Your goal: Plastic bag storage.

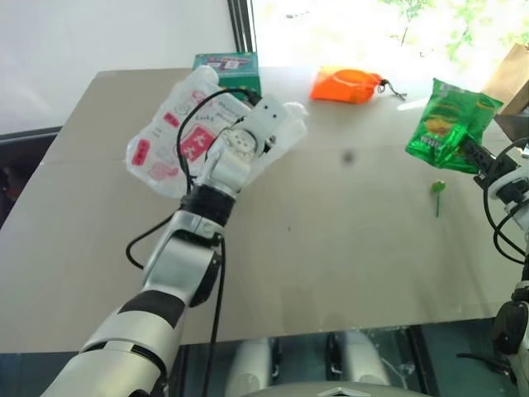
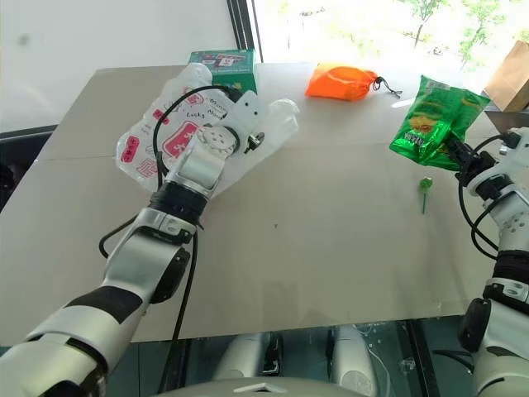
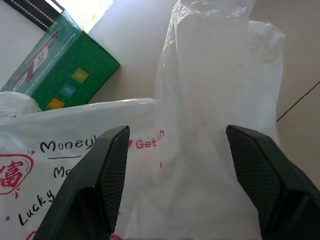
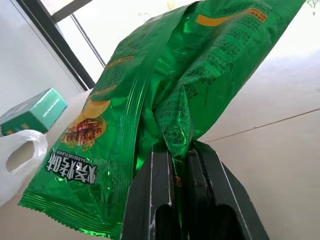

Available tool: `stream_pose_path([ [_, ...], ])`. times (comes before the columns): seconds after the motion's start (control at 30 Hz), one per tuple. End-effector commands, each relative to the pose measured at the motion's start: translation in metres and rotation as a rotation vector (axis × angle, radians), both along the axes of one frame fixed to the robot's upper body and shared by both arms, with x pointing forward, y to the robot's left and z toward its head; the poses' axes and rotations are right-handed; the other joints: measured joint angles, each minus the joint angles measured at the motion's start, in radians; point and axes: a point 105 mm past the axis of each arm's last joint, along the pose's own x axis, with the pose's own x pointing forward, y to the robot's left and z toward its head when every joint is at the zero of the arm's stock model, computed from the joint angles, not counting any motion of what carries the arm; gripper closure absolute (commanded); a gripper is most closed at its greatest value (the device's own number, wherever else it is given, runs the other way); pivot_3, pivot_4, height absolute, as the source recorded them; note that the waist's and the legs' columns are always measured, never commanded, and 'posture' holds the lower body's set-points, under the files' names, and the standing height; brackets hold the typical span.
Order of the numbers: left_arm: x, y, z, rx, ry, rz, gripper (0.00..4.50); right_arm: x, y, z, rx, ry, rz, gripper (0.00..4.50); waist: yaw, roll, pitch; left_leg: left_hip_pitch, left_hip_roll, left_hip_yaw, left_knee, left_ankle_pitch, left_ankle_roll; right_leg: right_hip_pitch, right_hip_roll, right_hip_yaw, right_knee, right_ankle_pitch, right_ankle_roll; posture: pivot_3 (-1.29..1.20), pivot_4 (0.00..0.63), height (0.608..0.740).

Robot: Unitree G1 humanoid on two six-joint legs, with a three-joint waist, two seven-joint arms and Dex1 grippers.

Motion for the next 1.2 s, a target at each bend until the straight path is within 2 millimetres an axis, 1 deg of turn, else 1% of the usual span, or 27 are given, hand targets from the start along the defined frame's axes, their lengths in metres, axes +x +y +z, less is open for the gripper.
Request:
stream_pose_path([
  [0.03, 0.004, 0.003, -0.005, 0.018, 0.026, -0.003, 1.27, -0.005, -0.008, 0.022, -0.025, -0.083, -0.026, 4.5, 0.0, 0.0, 0.0, 0.0, 0.0, 0.0, 0.0, 0.0, 0.0, 0.0, 0.0, 0.0, 0.0, 0.0, 0.0, 0.0, 0.15, 0.74],
  [0.13, 0.003, 0.0, -0.016, -0.007, 0.072, -0.029, 1.27, -0.006, -0.007, 0.021, -0.028, -0.082, -0.026, 4.5, 0.0, 0.0, 0.0, 0.0, 0.0, 0.0, 0.0, 0.0, 0.0, 0.0, 0.0, 0.0, 0.0, 0.0, 0.0, 0.0, 0.15, 0.74],
  [0.17, 0.002, -0.001, -0.018, -0.02, 0.087, -0.04, 1.81, -0.006, -0.007, 0.021, -0.024, -0.084, -0.028, 4.5, 0.0, 0.0, 0.0, 0.0, 0.0, 0.0, 0.0, 0.0, 0.0, 0.0, 0.0, -0.001, 0.0, 0.0, 0.0, 0.0, 0.15, 0.74],
  [0.2, 0.0, 0.0, -0.021, -0.021, 0.107, -0.042, 2.1, -0.006, -0.007, 0.022, -0.016, -0.088, -0.031, 4.5, 0.001, 0.0, 0.0, 0.0, 0.0, 0.0, 0.0, 0.0, 0.0, 0.0, 0.0, -0.001, 0.0, 0.0, 0.0, 0.0, 0.15, 0.74],
  [0.23, 0.0, 0.003, -0.022, -0.012, 0.111, -0.033, 2.62, -0.005, -0.006, 0.023, -0.014, -0.093, -0.03, 4.5, 0.001, 0.0, 0.0, -0.001, 0.0, 0.0, 0.0, 0.0, 0.0, 0.0, 0.0, -0.001, 0.0, 0.0, 0.0, 0.0, 0.15, 0.74],
  [0.27, 0.0, 0.005, -0.023, -0.004, 0.114, -0.025, 2.92, -0.005, -0.005, 0.024, -0.013, -0.095, -0.03, 4.5, 0.001, 0.0, 0.0, -0.001, 0.0, 0.0, 0.0, 0.0, 0.0, 0.0, 0.0, -0.001, 0.0, 0.0, 0.0, 0.0, 0.15, 0.74],
  [0.3, 0.0, 0.006, -0.024, -0.002, 0.117, -0.021, 3.48, -0.005, -0.004, 0.024, -0.014, -0.095, -0.03, 4.5, 0.001, 0.0, 0.0, -0.001, 0.0, 0.0, 0.0, 0.0, 0.0, 0.0, 0.0, -0.001, 0.0, 0.0, 0.0, 0.0, 0.15, 0.74],
  [0.37, -0.002, 0.01, -0.029, 0.001, 0.134, -0.012, 4.32, -0.004, -0.003, 0.024, -0.019, -0.095, -0.022, 4.5, 0.0, 0.0, 0.0, 0.0, 0.0, 0.0, 0.0, 0.0, 0.0, 0.0, 0.0, -0.001, 0.0, 0.0, 0.0, 0.0, 0.15, 0.74],
  [0.4, -0.001, 0.015, -0.029, 0.002, 0.127, 0.004, 4.42, -0.003, -0.003, 0.024, -0.026, -0.093, -0.021, 4.5, -0.001, 0.0, 0.0, 0.0, 0.0, 0.0, 0.0, 0.0, 0.0, 0.0, 0.0, -0.001, 0.0, 0.0, 0.0, 0.0, 0.15, 0.74],
  [0.47, 0.0, 0.024, -0.022, 0.005, 0.082, 0.032, 4.42, -0.003, -0.003, 0.025, -0.029, -0.092, -0.022, 4.5, -0.005, 0.0, 0.0, 0.0, 0.0, 0.0, 0.0, 0.0, 0.0, 0.0, 0.0, -0.001, 0.0, 0.0, 0.0, 0.0, 0.15, 0.74],
  [0.5, 0.001, 0.027, -0.015, -0.005, 0.043, 0.041, 4.42, -0.003, -0.003, 0.026, -0.023, -0.094, -0.023, 4.5, -0.007, 0.0, 0.0, 0.0, 0.0, -0.001, 0.0, 0.0, 0.0, 0.0, 0.0, -0.001, 0.0, 0.0, 0.0, 0.0, 0.15, 0.74],
  [0.53, 0.003, 0.027, 0.002, -0.007, -0.029, 0.037, 4.42, -0.003, -0.003, 0.026, -0.02, -0.095, -0.023, 4.5, -0.008, 0.0, 0.0, 0.0, 0.0, -0.001, 0.0, 0.0, 0.0, 0.0, 0.0, -0.001, 0.0, 0.0, 0.0, 0.0, 0.15, 0.74],
  [0.6, 0.003, 0.024, 0.027, -0.023, -0.131, 0.018, 4.42, -0.002, -0.002, 0.027, -0.02, -0.097, -0.021, 4.5, -0.009, -0.002, 0.001, -0.001, 0.0, -0.001, 0.0, 0.0, 0.0, 0.0, -0.001, -0.001, 0.0, 0.0, 0.0, 0.0, 0.15, 0.74],
  [0.63, 0.003, 0.02, 0.047, 0.006, -0.205, -0.012, 4.42, -0.002, -0.001, 0.027, -0.02, -0.1, -0.02, 4.5, -0.008, -0.002, 0.001, -0.001, 0.0, -0.001, 0.0, 0.0, 0.0, 0.0, -0.001, -0.001, 0.0, 0.0, 0.0, 0.0, 0.15, 0.74],
  [0.7, -0.001, 0.004, 0.091, 0.051, -0.356, -0.088, 4.42, -0.004, -0.001, 0.029, -0.024, -0.108, -0.022, 4.5, -0.005, -0.003, 0.002, -0.001, -0.001, -0.002, 0.0, 0.0, 0.0, 0.0, -0.001, -0.002, 0.0, 0.0, 0.0, 0.0, 0.15, 0.74],
  [0.73, -0.002, -0.002, 0.103, 0.07, -0.397, -0.116, 4.42, -0.004, -0.002, 0.029, -0.025, -0.111, -0.024, 4.5, -0.004, -0.003, 0.002, -0.001, -0.001, -0.002, 0.0, 0.0, 0.0, 0.0, -0.002, -0.002, 0.0, 0.0, 0.0, 0.0, 0.15, 0.74],
  [0.77, -0.005, -0.015, 0.114, 0.112, -0.45, -0.185, 4.42, -0.005, -0.003, 0.03, -0.02, -0.113, -0.03, 4.5, 0.001, -0.004, 0.002, -0.002, -0.001, -0.002, 0.0, 0.0, 0.0, 0.0, -0.002, -0.002, 0.0, 0.0, 0.0, 0.0, 0.15, 0.74],
  [0.8, -0.011, -0.035, 0.118, 0.152, -0.48, -0.294, 4.42, -0.005, -0.005, 0.03, -0.017, -0.112, -0.033, 4.5, 0.004, -0.004, 0.002, -0.002, -0.002, -0.002, 0.0, 0.0, 0.0, 0.0, -0.002, -0.003, 0.0, 0.0, 0.0, 0.0, 0.15, 0.74],
  [0.83, -0.019, -0.056, 0.114, 0.209, -0.485, -0.424, 4.42, -0.005, -0.006, 0.03, -0.018, -0.113, -0.038, 4.5, 0.007, -0.004, 0.002, -0.002, -0.002, -0.002, 0.0, 0.0, 0.0, 0.0, -0.002, -0.002, 0.0, 0.0, 0.0, 0.0, 0.15, 0.74],
  [0.87, -0.027, -0.071, 0.108, 0.268, -0.484, -0.537, 4.42, -0.005, -0.007, 0.03, -0.019, -0.113, -0.04, 4.5, 0.01, -0.003, 0.002, -0.001, -0.002, -0.002, 0.0, 0.0, 0.0, 0.0, -0.002, -0.002, -0.001, 0.0, 0.0, 0.0, 0.15, 0.74],
  [0.9, -0.039, -0.088, 0.097, 0.336, -0.488, -0.669, 4.42, -0.006, -0.009, 0.031, -0.022, -0.115, -0.044, 4.5, 0.011, -0.002, 0.001, -0.001, -0.002, -0.002, 0.0, 0.0, 0.0, 0.001, -0.002, -0.003, -0.002, 0.0, 0.0, 0.0, 0.15, 0.74],
  [0.93, -0.047, -0.096, 0.09, 0.381, -0.49, -0.752, 4.42, -0.006, -0.009, 0.032, -0.025, -0.116, -0.047, 4.5, 0.011, -0.001, 0.001, -0.001, -0.002, -0.001, 0.0, 0.0, 0.0, 0.001, -0.002, -0.003, -0.002, 0.0, 0.0, 0.0, 0.15, 0.74],
  [0.97, -0.06, -0.103, 0.077, 0.446, -0.483, -0.868, 4.42, -0.006, -0.01, 0.033, -0.026, -0.121, -0.051, 4.5, 0.008, -0.001, 0.001, -0.001, -0.002, -0.001, 0.0, 0.0, 0.0, 0.001, -0.002, -0.003, -0.002, 0.0, 0.0, 0.0, 0.15, 0.74],
  [1.03, -0.086, -0.103, 0.044, 0.589, -0.428, -1.075, 4.42, -0.008, -0.013, 0.037, -0.027, -0.133, -0.06, 4.5, -0.001, -0.001, 0.001, -0.001, -0.002, -0.001, 0.0, 0.0, 0.0, 0.001, -0.002, -0.002, -0.001, 0.0, 0.0, 0.0, 0.15, 0.74],
  [1.13, -0.11, -0.096, 0.02, 0.693, -0.406, -1.231, 4.42, -0.011, -0.015, 0.039, -0.026, -0.138, -0.07, 4.5, -0.021, -0.001, 0.001, 0.0, 0.0, 0.001, -0.001, 0.0, 0.0, -0.002, 0.0, -0.001, 0.0, 0.0, 0.0, 0.0, 0.15, 0.74],
  [1.17, -0.119, -0.089, 0.009, 0.72, -0.38, -1.287, 4.42, -0.013, -0.017, 0.038, -0.025, -0.137, -0.074, 4.5, -0.023, -0.001, 0.001, 0.0, 0.0, 0.002, -0.001, 0.0, -0.001, -0.002, 0.0, 0.0, 0.001, 0.0, 0.0, 0.0, 0.15, 0.74],
  [1.2, -0.132, -0.073, -0.009, 0.783, -0.345, -1.36, 4.42, -0.015, -0.018, 0.036, -0.027, -0.133, -0.08, 4.5, -0.024, -0.001, 0.001, 0.0, 0.001, 0.002, -0.001, 0.0, -0.001, -0.002, 0.0, 0.0, 0.001, 0.0, 0.0, 0.0, 0.15, 0.74],
])
